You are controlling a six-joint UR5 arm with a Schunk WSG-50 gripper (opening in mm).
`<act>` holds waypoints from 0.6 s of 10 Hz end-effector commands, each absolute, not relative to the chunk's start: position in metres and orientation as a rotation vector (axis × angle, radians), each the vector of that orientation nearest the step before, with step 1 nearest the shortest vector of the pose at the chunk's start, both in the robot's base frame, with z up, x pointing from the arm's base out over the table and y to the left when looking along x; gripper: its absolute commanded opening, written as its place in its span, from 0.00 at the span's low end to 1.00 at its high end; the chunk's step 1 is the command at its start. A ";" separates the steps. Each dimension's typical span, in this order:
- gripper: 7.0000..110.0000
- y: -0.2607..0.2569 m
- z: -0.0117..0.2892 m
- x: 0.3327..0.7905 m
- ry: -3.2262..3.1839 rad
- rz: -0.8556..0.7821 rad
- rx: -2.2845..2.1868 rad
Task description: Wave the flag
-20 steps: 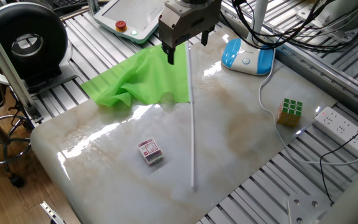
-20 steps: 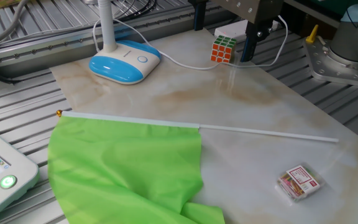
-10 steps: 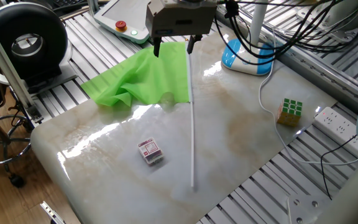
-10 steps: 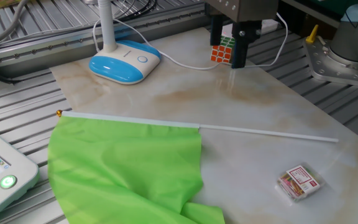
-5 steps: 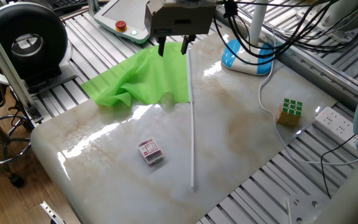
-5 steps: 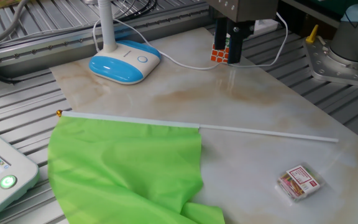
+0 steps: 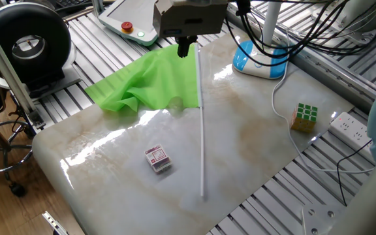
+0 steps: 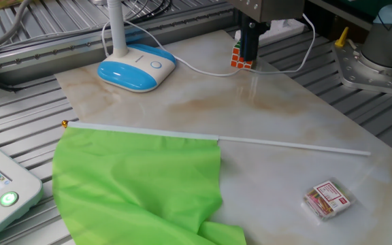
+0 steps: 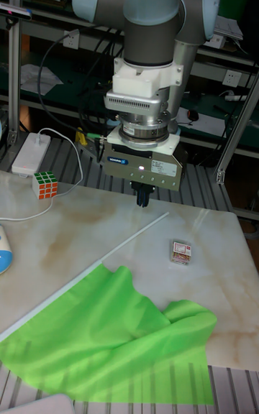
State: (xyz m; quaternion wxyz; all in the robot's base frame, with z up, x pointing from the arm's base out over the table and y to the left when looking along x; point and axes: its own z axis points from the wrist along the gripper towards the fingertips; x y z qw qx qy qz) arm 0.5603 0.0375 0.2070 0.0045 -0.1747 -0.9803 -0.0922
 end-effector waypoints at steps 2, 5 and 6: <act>0.00 0.029 0.208 0.555 -3.091 -0.246 -0.358; 0.00 0.024 0.212 0.547 -3.089 -0.217 -0.147; 0.00 0.023 0.214 0.547 -3.092 -0.213 -0.131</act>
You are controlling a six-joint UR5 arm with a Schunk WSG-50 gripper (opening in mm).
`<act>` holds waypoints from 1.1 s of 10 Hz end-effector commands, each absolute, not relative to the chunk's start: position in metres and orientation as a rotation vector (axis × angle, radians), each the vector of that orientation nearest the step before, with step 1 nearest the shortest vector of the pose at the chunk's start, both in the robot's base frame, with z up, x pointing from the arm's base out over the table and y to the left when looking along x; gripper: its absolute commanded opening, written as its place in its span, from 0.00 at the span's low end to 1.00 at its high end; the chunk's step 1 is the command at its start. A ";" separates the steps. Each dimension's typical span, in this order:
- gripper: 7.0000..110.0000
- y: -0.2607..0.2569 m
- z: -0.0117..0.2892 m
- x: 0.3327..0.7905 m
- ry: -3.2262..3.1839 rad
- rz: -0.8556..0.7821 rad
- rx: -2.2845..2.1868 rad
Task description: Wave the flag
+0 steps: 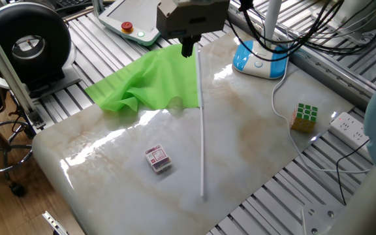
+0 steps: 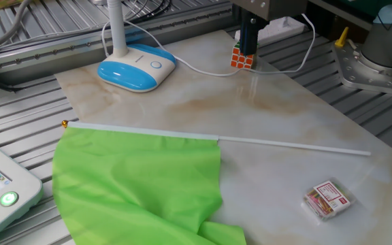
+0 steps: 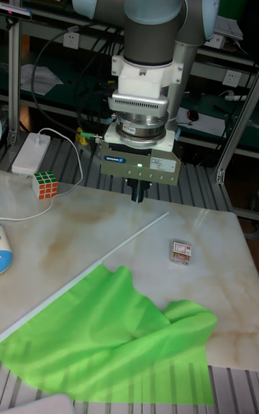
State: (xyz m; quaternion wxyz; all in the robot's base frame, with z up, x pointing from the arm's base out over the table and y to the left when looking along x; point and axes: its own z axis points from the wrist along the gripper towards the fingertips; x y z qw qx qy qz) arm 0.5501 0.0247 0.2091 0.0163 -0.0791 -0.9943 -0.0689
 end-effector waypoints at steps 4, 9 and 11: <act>0.15 0.033 0.256 0.541 -3.088 -0.265 -0.258; 0.15 0.036 0.260 0.521 -2.963 -0.226 -0.620; 0.36 0.029 0.263 0.519 -2.970 -0.184 -0.613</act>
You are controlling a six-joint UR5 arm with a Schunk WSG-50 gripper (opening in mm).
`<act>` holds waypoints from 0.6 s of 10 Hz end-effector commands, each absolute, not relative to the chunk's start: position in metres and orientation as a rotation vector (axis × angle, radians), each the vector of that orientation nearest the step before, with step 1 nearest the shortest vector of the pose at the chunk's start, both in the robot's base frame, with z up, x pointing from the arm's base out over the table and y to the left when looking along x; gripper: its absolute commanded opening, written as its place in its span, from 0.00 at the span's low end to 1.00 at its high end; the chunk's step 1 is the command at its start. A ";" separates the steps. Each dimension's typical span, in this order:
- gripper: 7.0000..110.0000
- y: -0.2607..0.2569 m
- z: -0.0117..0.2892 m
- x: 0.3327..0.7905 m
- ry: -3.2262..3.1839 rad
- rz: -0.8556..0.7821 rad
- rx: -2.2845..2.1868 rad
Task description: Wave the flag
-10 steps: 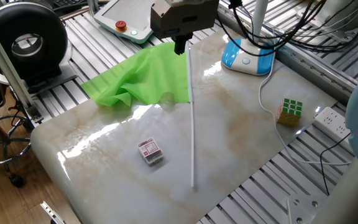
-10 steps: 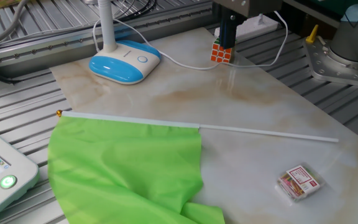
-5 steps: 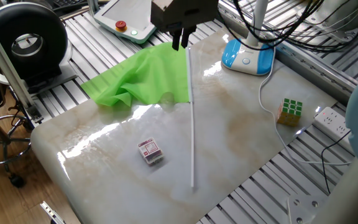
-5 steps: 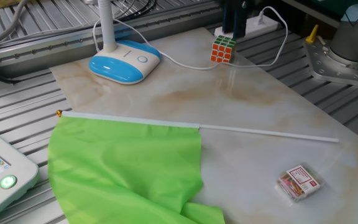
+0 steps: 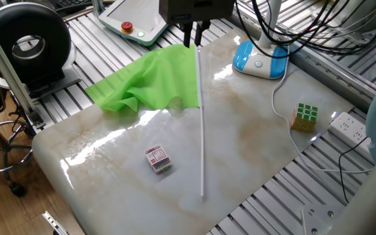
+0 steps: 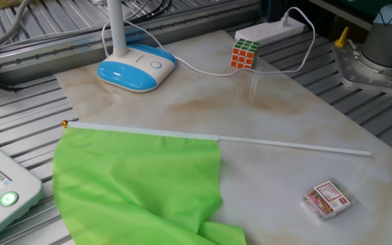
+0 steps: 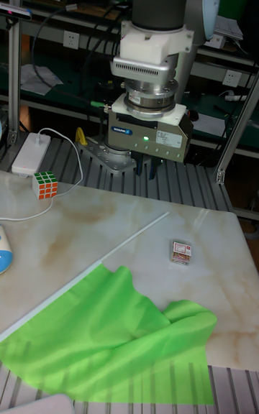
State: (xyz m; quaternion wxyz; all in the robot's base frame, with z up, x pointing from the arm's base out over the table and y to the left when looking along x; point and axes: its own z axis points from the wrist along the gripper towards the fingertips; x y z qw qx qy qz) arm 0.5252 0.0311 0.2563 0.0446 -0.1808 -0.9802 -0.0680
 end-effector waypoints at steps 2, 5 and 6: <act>0.36 0.019 0.267 0.521 -2.994 -0.131 -0.636; 0.36 0.018 0.266 0.521 -2.993 -0.126 -0.643; 0.36 0.017 0.267 0.521 -2.993 -0.126 -0.643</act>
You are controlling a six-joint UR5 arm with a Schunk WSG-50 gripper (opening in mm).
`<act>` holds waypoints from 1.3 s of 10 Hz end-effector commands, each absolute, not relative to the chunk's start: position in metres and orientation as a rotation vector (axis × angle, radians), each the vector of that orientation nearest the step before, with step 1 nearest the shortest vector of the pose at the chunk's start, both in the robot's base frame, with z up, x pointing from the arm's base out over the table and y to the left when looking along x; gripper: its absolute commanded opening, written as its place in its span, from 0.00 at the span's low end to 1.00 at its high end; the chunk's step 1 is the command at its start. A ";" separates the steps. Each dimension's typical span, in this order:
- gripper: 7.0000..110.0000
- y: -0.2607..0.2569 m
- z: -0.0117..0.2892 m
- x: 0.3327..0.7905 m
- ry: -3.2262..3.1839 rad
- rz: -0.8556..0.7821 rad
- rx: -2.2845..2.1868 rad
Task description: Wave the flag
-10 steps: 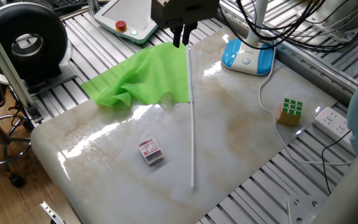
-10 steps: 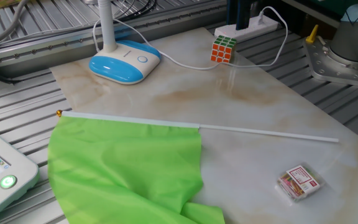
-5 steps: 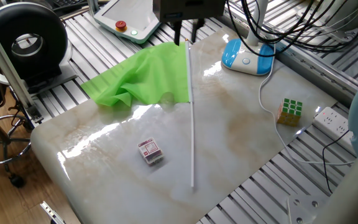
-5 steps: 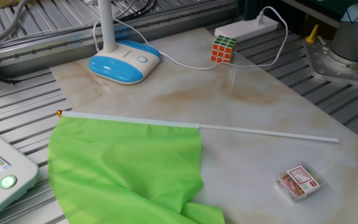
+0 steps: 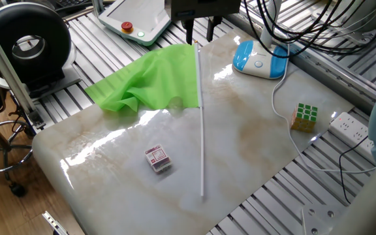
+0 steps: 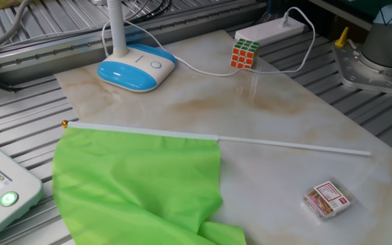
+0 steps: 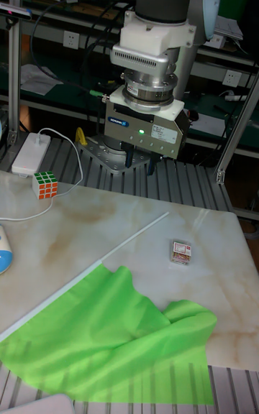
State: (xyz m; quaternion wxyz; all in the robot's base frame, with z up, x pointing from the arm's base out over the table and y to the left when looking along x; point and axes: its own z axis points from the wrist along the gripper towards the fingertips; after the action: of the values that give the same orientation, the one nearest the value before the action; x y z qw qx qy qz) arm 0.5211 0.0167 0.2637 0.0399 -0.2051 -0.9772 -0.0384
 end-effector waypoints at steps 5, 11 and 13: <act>0.57 0.021 0.292 0.514 -2.975 -0.195 -0.646; 0.57 0.039 0.276 0.516 -2.785 -0.258 -1.003; 0.57 0.034 0.273 0.516 -2.806 -0.232 -0.963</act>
State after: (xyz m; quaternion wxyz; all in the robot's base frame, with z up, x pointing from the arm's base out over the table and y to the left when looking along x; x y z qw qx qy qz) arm 0.5151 0.0322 0.2765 0.0759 -0.3093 -0.9449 -0.0756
